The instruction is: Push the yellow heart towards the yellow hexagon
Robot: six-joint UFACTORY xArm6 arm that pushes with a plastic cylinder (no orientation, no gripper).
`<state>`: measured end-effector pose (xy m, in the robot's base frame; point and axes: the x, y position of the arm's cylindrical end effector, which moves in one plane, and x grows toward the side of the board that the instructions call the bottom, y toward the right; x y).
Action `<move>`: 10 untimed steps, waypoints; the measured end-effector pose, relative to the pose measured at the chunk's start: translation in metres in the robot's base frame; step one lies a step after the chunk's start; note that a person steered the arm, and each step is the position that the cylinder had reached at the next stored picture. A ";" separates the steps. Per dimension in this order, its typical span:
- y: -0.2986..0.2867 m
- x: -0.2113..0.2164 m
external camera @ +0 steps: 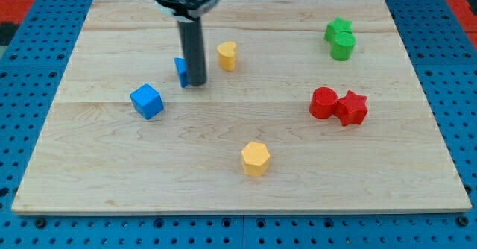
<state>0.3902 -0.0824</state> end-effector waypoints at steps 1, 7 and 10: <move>-0.009 -0.041; 0.077 -0.056; 0.123 0.008</move>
<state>0.3979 0.0403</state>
